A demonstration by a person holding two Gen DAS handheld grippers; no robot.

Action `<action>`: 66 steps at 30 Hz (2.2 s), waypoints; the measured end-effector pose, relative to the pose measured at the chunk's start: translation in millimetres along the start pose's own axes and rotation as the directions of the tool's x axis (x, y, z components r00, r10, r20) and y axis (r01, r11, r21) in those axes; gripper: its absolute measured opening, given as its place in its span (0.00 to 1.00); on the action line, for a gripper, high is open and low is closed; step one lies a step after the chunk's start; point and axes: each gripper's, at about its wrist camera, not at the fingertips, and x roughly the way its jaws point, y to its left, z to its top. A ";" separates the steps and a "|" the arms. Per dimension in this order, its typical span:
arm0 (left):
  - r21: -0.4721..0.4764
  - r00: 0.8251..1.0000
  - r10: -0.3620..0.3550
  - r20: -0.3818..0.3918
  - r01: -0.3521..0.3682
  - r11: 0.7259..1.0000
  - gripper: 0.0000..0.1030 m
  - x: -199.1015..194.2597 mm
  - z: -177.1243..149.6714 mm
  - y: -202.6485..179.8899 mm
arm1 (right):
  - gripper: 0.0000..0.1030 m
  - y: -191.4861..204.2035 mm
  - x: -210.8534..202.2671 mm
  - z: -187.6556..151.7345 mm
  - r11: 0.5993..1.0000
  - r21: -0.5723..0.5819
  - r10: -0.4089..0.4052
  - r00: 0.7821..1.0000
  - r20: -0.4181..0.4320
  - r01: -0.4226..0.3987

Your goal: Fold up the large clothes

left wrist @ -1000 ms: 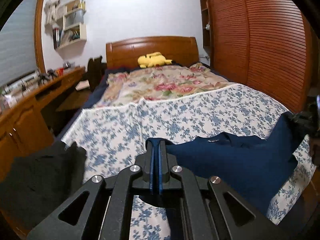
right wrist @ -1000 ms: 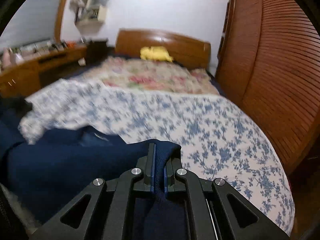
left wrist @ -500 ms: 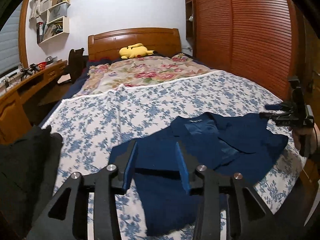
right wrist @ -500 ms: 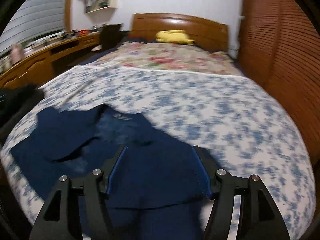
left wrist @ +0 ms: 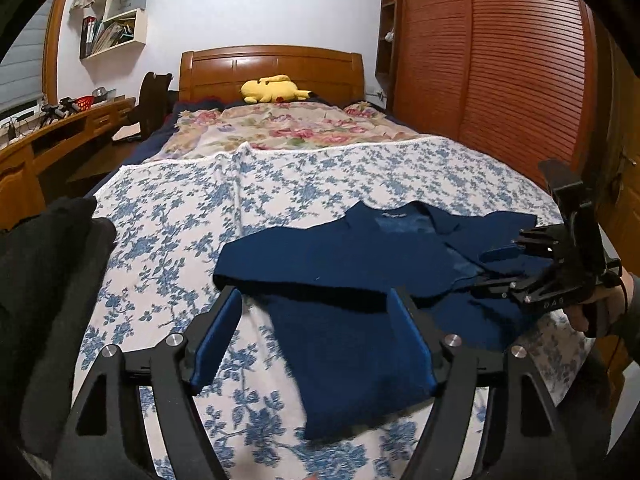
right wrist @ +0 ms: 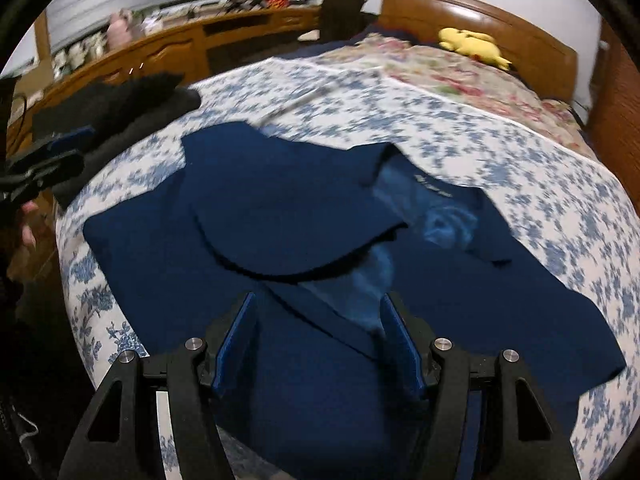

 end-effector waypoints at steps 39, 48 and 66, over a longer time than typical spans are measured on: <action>0.026 0.996 -0.083 -0.032 0.084 0.996 0.74 34.9 9.6 -38.2 | 0.54 -97.9 67.7 147.7 0.934 -0.008 -0.354 0.930 0.095 0.356; 0.053 0.992 -0.114 -0.056 0.117 0.992 0.74 51.6 10.6 -64.2 | 0.54 -190.6 72.4 61.3 0.896 0.128 -0.413 0.905 -0.102 0.424; 0.066 0.988 -0.128 -0.089 0.134 0.989 0.74 67.2 9.2 -76.0 | 0.04 -274.0 120.3 54.2 0.870 0.373 -0.249 0.941 -0.231 0.321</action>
